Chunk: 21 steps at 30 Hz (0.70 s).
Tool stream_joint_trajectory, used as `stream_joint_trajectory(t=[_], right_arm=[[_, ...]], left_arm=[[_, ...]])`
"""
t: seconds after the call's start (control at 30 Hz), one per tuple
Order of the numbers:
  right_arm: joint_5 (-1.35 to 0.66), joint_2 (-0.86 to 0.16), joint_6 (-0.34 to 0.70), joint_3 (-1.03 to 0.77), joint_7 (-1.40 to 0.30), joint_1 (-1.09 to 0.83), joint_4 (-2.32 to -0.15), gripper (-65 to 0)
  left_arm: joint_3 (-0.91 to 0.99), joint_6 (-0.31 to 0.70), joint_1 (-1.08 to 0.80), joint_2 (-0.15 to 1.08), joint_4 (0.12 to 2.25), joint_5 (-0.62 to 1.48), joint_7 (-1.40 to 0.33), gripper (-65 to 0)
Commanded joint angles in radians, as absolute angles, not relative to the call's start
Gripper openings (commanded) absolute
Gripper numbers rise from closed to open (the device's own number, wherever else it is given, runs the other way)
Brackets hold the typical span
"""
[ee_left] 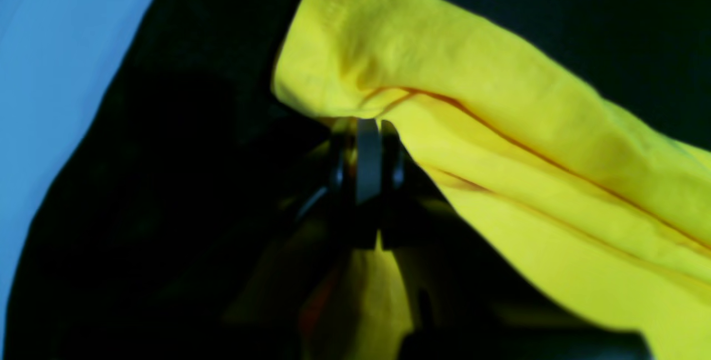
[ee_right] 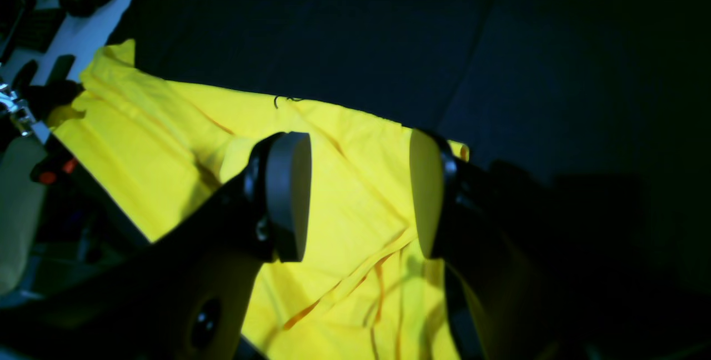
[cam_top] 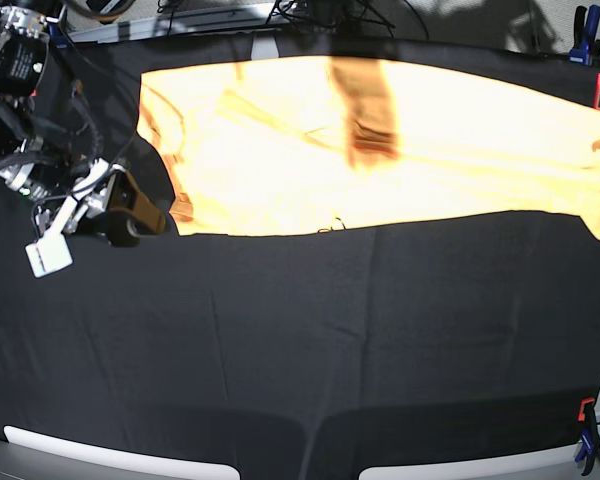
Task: Layout the t-shirt on the table in an organized manner, then fold the t-shirt properly
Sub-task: 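Pull both shirt side edges apart with both grippers to straighten it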
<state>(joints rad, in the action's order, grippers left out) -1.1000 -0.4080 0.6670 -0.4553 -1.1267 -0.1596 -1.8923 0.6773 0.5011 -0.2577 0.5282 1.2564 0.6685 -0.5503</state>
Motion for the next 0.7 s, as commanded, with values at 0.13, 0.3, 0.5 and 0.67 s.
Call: stream_joint_trajectory(t=[0.13,0.3,0.5,0.67], right_arm=[[-1.005,-0.427,0.677,-0.491,-1.098,-0.070,-1.908,-37.2],[-0.916,-0.436,0.677,-0.550,-1.095,-0.030,-1.908,-37.2],[-0.915,-0.466,0.677,-0.592,-1.109,-0.031,-1.908,-37.2],[-0.916,-0.465,0.677,-0.597,-1.112,-0.031,-1.907,-37.2]], left_arm=[[0.688,0.578,-0.252,0.517,1.270,0.753,-0.530,-65.0],[0.688,0.593,-0.245,0.479,1.270,0.752,-0.534,-65.0],[0.686,0.618,-0.232,0.477,1.269,0.752,-0.553,-40.0],[0.686,0.617,-0.224,0.471,1.272,0.752,-0.553,-37.9]])
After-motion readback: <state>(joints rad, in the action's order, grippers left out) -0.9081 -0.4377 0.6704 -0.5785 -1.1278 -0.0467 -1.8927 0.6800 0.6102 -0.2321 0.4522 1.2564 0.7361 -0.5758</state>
